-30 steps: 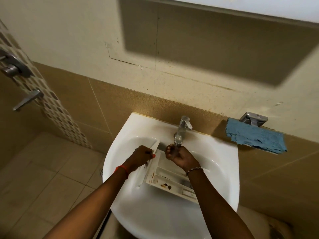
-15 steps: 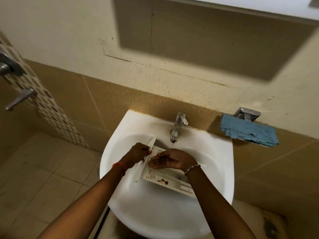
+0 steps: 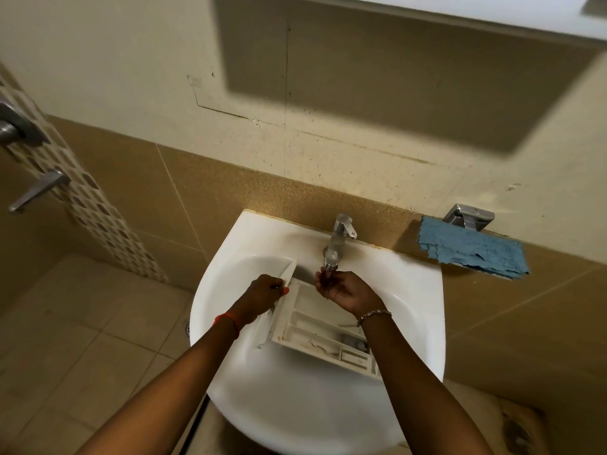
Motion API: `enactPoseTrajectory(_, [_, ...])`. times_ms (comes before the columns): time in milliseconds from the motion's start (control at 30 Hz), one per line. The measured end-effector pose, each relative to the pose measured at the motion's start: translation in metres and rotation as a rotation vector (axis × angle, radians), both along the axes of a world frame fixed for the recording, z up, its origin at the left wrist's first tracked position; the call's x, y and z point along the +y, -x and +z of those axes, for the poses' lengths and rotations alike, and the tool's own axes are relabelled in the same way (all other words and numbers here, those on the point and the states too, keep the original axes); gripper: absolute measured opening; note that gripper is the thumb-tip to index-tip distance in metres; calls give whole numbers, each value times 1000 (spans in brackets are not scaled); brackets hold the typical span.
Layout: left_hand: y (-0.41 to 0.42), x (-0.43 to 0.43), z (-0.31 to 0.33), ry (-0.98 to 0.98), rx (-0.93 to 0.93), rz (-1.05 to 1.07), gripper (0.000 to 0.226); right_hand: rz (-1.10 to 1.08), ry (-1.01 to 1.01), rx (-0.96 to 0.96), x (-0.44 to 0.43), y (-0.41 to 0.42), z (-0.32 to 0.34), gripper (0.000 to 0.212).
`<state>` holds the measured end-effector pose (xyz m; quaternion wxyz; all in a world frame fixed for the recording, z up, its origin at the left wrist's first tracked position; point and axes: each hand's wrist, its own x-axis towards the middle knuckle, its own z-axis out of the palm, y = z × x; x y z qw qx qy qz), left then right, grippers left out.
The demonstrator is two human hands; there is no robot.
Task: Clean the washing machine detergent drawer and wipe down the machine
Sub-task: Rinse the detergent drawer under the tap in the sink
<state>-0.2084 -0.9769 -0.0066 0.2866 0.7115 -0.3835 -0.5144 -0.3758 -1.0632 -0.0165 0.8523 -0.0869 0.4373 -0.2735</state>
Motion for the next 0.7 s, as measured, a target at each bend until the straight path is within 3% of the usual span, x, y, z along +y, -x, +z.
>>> enactPoseTrajectory(133, [-3, -1, -3, -10, -12, -31, 29, 115, 15, 23, 8, -4, 0, 28])
enactPoseTrajectory(367, [-5, -2, -4, -27, -4, -33, 30, 687, 111, 102, 25, -10, 14, 30])
enactPoseTrajectory(467, [-5, -3, -5, -28, -8, -28, 31, 841, 175, 231, 26, -10, 17, 32])
enactPoseTrajectory(700, [-6, -2, -5, -35, -37, -25, 37, 661, 309, 528, 22, 6, 10, 25])
